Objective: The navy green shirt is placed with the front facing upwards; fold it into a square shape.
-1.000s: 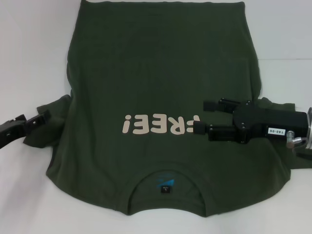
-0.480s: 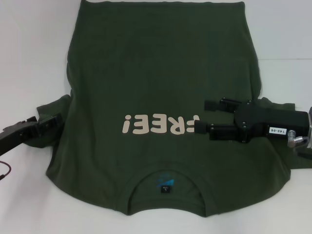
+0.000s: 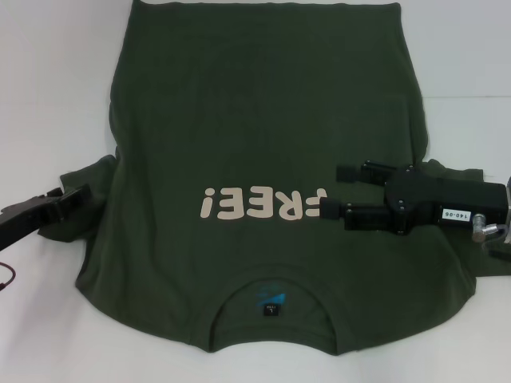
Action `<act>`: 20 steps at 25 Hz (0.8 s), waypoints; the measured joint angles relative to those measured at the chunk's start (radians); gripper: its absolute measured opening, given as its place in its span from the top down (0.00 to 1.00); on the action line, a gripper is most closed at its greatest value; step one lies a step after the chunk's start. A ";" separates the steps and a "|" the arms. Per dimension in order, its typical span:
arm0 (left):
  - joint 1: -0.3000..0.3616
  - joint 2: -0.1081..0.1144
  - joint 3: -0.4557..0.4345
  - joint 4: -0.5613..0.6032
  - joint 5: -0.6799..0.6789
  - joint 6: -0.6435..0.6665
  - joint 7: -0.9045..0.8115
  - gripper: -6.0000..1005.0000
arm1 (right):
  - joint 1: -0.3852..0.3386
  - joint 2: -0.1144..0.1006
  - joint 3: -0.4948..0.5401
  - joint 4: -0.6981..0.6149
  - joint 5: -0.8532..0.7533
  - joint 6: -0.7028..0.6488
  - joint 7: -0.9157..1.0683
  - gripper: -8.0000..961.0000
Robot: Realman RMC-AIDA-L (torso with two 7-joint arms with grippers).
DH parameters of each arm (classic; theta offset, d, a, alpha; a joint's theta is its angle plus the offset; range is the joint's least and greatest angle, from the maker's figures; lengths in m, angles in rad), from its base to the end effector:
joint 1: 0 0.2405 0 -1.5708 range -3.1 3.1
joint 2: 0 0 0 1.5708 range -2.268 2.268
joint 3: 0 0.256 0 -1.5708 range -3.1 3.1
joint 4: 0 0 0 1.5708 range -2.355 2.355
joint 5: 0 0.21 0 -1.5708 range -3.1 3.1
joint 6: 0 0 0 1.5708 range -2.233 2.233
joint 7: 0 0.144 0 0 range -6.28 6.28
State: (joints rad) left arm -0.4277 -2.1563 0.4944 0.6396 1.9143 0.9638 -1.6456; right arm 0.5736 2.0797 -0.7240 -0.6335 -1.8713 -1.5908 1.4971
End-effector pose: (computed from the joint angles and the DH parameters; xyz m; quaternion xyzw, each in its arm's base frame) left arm -0.3577 0.3450 0.0168 -0.7287 -0.5005 -0.2483 0.3960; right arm 0.2309 0.3414 0.0003 -0.9157 0.2415 0.3071 0.0938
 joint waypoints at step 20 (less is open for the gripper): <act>-0.001 0.002 -0.002 0.005 0.027 -0.027 0.000 0.95 | -0.004 0.005 0.000 0.000 0.011 0.000 0.014 0.02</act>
State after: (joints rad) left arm -0.4288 -2.1540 0.4928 0.6447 1.9415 0.9368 -1.6459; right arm 0.5697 2.0843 -0.7240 -0.6336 -1.8600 -1.5904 1.5113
